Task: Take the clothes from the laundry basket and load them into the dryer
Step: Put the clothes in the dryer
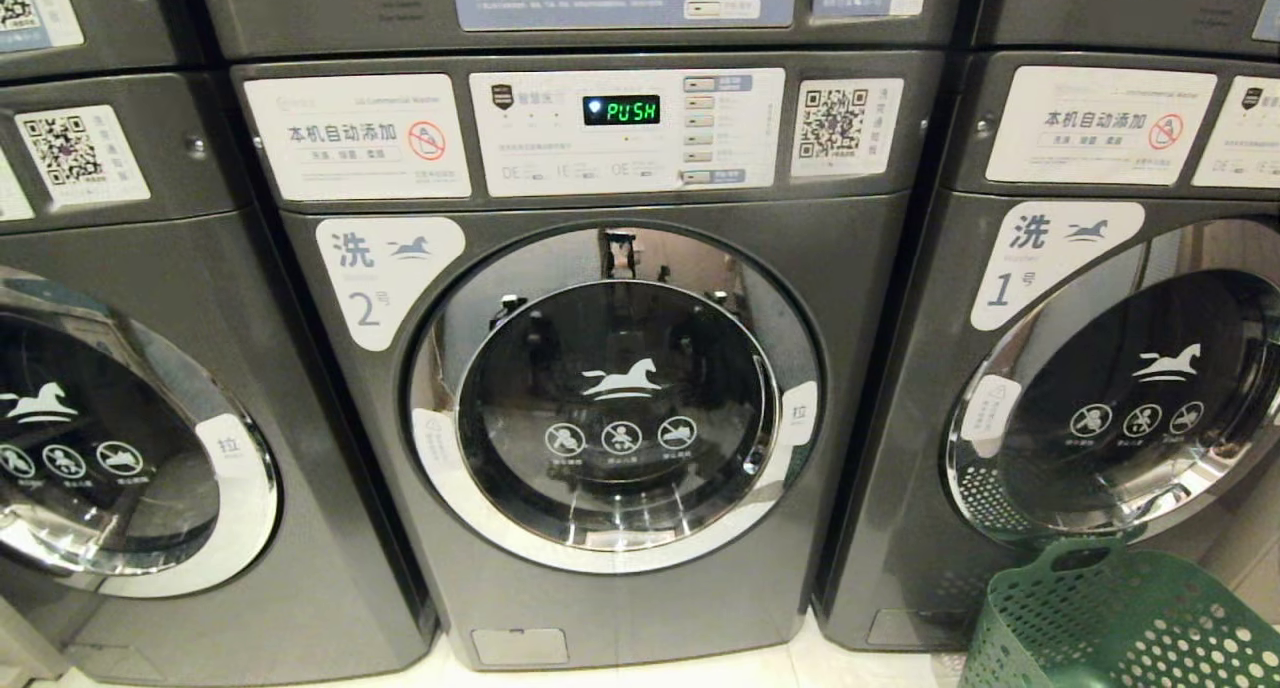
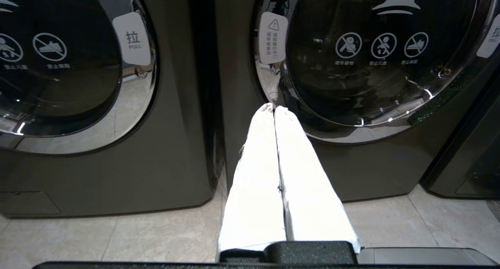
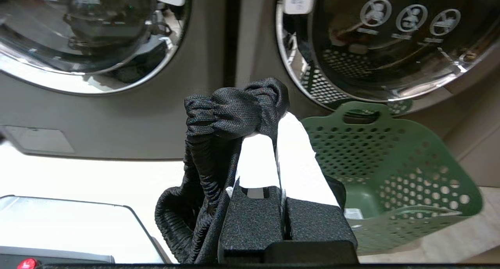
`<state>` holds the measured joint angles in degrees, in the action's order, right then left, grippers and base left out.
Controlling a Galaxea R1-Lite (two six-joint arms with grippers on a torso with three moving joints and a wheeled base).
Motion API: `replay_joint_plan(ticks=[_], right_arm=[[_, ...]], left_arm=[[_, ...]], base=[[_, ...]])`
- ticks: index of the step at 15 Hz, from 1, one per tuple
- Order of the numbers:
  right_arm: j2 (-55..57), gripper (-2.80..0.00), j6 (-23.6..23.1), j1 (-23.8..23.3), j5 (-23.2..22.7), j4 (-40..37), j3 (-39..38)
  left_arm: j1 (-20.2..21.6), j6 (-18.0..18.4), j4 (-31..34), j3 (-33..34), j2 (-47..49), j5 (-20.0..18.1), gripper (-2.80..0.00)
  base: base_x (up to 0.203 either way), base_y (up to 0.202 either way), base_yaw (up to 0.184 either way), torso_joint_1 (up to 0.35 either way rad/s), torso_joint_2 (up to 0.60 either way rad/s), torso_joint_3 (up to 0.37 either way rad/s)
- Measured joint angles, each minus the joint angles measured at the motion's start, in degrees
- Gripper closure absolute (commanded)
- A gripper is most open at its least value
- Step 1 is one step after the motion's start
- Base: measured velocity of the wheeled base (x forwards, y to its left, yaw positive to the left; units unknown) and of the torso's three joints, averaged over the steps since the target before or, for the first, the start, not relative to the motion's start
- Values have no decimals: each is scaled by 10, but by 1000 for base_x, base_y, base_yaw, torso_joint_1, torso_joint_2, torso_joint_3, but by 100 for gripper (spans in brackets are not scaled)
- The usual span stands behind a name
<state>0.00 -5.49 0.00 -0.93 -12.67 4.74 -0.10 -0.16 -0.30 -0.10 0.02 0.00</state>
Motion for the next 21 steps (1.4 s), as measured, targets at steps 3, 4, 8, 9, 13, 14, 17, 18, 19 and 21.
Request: replay_joint_plan(ticks=[3,4,8,9,13,14,17,18,19,21], right_arm=[[0,0,0,0,0,0,0],[0,0,0,0,0,0,0],[0,0,0,0,0,0,0],[0,0,0,0,0,0,0],[0,0,0,0,0,0,0],[0,0,0,0,0,0,0],[0,0,0,0,0,0,0],[0,0,0,0,0,0,0],[0,0,0,0,0,0,0],[0,0,0,0,0,0,0]], left_arm=[[0,0,0,0,0,0,0],[0,0,0,0,0,0,0],[0,0,0,0,0,0,0],[0,0,0,0,0,0,0],[0,0,0,0,0,0,0],[0,0,0,0,0,0,0],[0,0,0,0,0,0,0],[0,1,0,0,0,0,0],[0,1,0,0,0,0,0],[0,1,0,0,0,0,0]], base=[[0,199,-2,2,2,3],[0,199,-2,7,2,2],[0,195,-1,4,1,0],[0,198,-2,-1,3,6],[0,196,-2,1,2,3],[0,180,-2,2,2,2],[0,68,-1,1,-2,2],[0,0,0,0,0,0],[0,0,0,0,0,0],[0,0,0,0,0,0]])
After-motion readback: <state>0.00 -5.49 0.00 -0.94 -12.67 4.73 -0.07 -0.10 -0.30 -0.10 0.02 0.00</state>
